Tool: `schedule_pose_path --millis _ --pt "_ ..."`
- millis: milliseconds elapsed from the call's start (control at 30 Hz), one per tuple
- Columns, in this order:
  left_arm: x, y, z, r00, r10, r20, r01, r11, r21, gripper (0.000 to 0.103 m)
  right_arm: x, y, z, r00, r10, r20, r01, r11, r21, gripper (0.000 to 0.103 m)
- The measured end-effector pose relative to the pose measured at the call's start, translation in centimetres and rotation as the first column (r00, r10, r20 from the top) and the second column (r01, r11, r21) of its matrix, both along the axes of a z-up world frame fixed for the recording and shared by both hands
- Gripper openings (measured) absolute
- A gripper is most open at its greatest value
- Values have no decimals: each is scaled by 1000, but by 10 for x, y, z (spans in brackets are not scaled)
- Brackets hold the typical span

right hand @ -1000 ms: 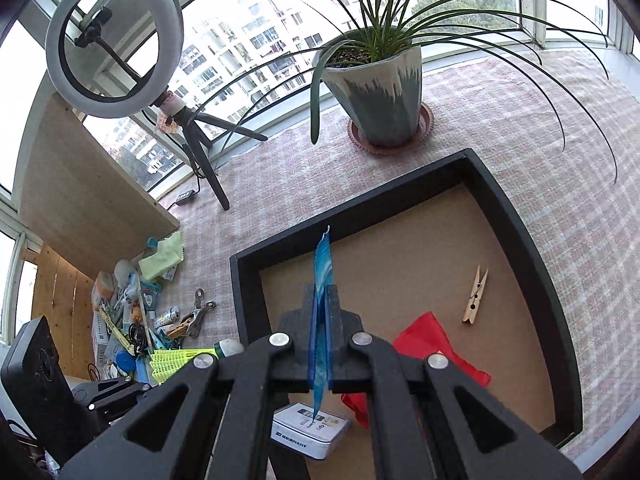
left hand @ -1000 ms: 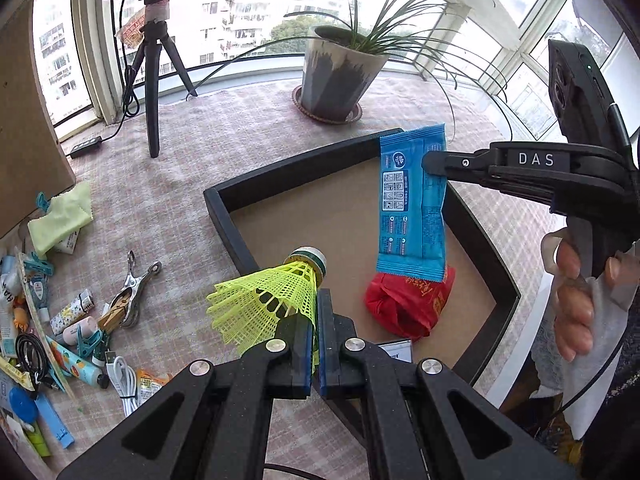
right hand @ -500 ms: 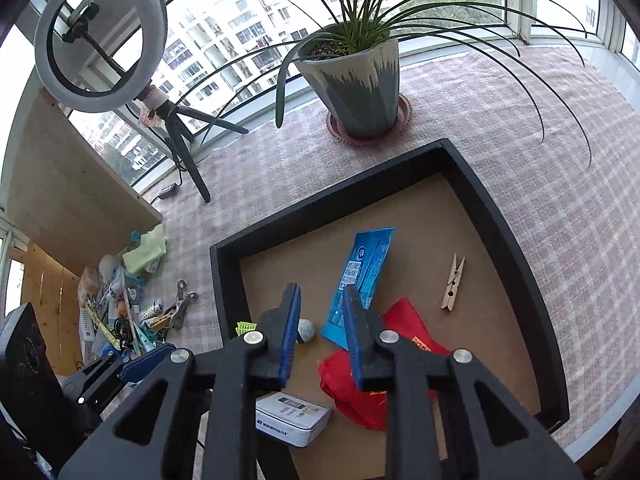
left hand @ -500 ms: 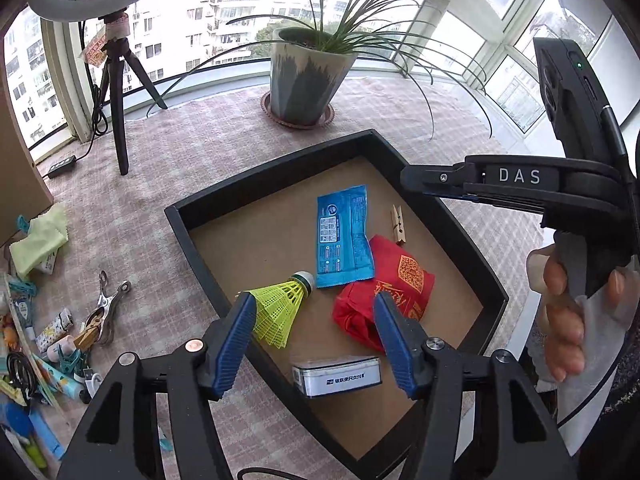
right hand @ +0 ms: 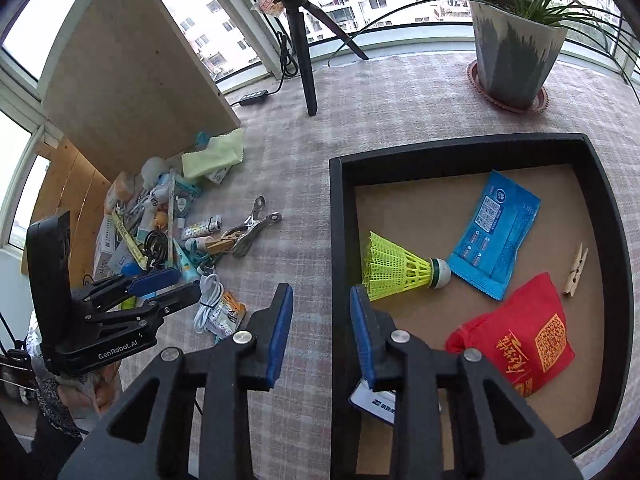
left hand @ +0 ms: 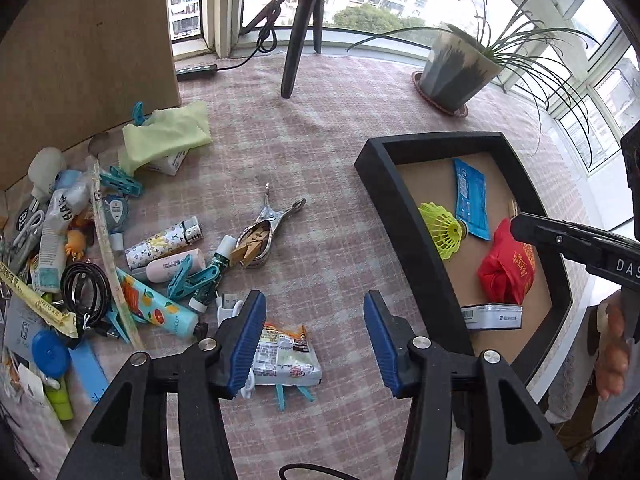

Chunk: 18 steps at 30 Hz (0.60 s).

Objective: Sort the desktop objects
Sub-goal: 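Grasp the white USB cable with the left gripper while the right grasps the snack packet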

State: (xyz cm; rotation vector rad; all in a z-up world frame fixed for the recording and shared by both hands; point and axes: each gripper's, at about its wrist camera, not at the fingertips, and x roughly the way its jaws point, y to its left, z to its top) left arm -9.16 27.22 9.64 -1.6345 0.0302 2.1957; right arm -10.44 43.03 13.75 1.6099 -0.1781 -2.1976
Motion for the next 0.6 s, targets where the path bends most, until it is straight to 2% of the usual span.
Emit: schedule_pose_path --millis 67,133,300,400,500,600 --pt "-3 -25 -17 997 61 44 -61 998 -7 40 7 -27 -9 997 80 5 -80 997 8 50" --pt "-2 -46 -31 990 117 76 -117 993 -7 38 13 -55 -18 986 166 10 -166 986 26 52" --pt "6 -63 -52 981 146 124 -148 989 7 38 26 -104 -40 947 320 28 -322 942 95 55" --pt "5 -64 -61 976 160 149 -166 986 30 37 29 -115 -51 934 355 41 -357 926 120 55" --pt "3 -61 -71 973 166 160 -172 985 26 30 31 -115 -57 929 367 54 -371 922 111 55" --pt "1 -57 -80 972 159 170 -164 986 20 27 33 -116 -65 923 380 64 -385 916 111 55"
